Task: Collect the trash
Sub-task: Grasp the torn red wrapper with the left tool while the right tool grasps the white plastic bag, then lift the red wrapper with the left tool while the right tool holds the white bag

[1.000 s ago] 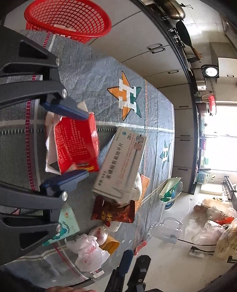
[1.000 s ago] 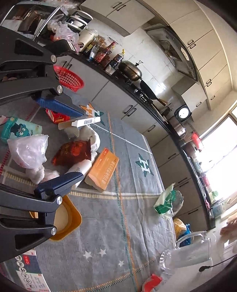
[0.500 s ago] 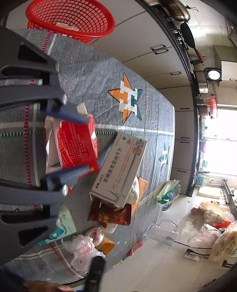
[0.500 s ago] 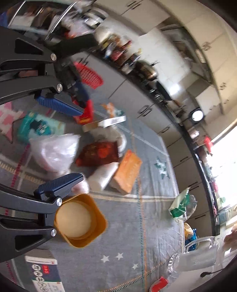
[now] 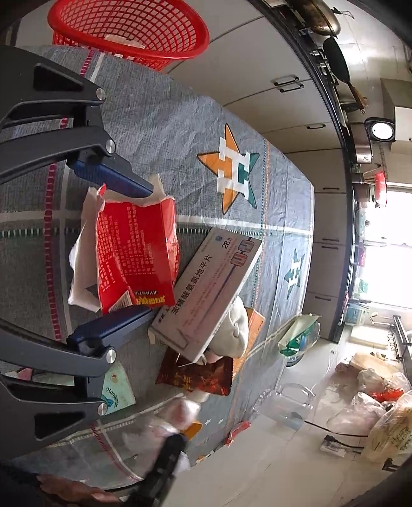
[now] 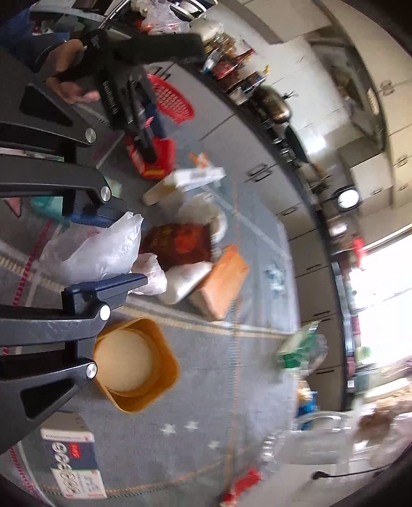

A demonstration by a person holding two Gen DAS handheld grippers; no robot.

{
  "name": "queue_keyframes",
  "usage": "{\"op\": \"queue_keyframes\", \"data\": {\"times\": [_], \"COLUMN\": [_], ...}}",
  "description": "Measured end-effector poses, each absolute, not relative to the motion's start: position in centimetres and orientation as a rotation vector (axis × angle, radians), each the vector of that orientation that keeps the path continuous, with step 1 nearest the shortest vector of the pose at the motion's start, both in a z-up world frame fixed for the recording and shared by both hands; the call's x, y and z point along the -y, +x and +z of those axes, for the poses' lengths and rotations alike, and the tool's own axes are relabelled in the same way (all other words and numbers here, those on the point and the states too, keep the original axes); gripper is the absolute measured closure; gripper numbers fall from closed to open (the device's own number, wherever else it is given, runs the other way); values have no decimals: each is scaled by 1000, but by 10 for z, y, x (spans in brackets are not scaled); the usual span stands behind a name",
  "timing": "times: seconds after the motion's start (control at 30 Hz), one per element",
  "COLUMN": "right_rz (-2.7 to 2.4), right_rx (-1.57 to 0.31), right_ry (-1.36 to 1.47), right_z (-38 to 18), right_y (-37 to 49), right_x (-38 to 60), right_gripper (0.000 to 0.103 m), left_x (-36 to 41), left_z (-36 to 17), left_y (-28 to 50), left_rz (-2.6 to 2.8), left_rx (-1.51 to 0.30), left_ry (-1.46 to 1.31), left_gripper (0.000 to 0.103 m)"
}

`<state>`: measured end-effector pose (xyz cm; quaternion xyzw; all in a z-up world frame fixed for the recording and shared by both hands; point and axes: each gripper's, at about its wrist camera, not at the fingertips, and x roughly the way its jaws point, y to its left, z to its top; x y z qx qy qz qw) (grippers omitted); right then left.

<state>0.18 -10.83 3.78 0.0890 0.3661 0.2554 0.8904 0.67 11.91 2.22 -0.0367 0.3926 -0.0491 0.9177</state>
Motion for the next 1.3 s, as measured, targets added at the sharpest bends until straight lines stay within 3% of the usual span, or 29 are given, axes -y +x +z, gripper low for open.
{"op": "queue_keyframes", "data": {"times": [0.03,0.13,0.17,0.2,0.57,0.63,0.87,0.93,0.97,1.0,1.07,1.3], "right_rz": [545,580,587,595,618,623,635,639,638,639,640,644], "right_rx": [-719,-651,-638,-627,-582,-576,-565,-567,-567,-569,-571,-576], "right_ry": [192,221,229,238,290,292,290,286,287,287,283,268], "right_z": [43,53,55,57,63,65,65,65,65,64,63,62], "right_y": [-2,-9,-11,-13,-19,-20,-23,-23,-23,-23,-22,-21], "right_x": [110,113,114,115,116,116,115,114,114,114,114,110], "right_gripper": [73,73,73,73,73,73,73,73,73,73,73,73], "left_x": [-117,-108,-106,-106,-117,-118,-119,-121,-122,-124,-127,-125], "left_z": [22,22,22,21,30,31,26,24,23,23,23,17], "left_y": [6,4,3,3,-3,-4,2,5,5,6,5,7], "left_rz": [-111,-126,-136,-149,-166,-169,-184,-171,-174,-169,-148,-250], "left_rx": [-805,-799,-797,-801,-747,-738,-783,-804,-810,-815,-812,-866], "left_ry": [-69,-29,-23,-28,-91,-96,-120,-123,-135,-144,-158,-198], "left_gripper": [34,50,62,83,90,96,96,90,79,55,32,32]}}
